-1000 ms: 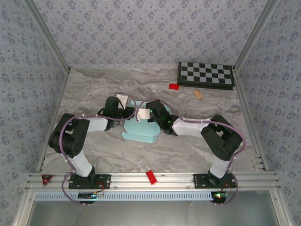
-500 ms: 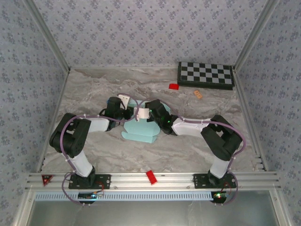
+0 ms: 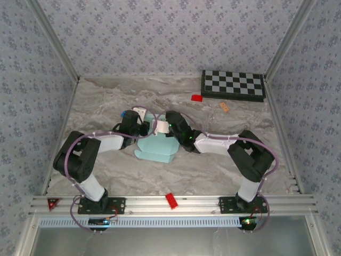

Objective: Fold the paper box

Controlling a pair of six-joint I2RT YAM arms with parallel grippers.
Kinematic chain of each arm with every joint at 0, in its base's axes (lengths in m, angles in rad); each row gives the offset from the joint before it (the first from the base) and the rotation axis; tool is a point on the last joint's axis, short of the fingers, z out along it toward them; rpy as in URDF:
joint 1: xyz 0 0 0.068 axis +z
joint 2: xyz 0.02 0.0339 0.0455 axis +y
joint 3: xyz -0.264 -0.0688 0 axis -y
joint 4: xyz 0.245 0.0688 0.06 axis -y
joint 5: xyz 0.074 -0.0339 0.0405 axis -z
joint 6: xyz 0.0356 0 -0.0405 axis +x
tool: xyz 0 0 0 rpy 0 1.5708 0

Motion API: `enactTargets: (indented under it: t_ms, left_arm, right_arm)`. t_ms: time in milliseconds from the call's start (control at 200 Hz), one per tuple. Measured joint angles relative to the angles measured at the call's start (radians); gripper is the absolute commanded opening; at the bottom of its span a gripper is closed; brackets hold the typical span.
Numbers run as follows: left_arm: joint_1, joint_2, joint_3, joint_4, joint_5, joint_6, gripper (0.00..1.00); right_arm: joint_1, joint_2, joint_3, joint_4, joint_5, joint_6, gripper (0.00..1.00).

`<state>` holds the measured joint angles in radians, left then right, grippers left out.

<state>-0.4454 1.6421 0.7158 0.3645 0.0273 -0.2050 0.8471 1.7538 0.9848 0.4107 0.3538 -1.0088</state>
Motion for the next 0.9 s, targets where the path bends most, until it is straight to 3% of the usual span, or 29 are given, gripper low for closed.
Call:
enactTargets:
  t_ms: [260, 550, 900]
  left_arm:
    - [-0.031, -0.106, -0.001, -0.150, -0.142, -0.098, 0.00]
    - [-0.061, -0.194, 0.002, -0.367, -0.268, -0.284, 0.00]
    - [-0.073, -0.264, 0.028, -0.608, -0.261, -0.516, 0.00]
  right_arm:
    - [0.016, -0.096, 0.062, -0.121, 0.037, 0.118, 0.70]
    - [0.012, -0.235, 0.159, -0.326, 0.054, 0.402, 0.73]
    - [-0.069, -0.233, 0.432, -0.772, -0.004, 0.874, 0.72]
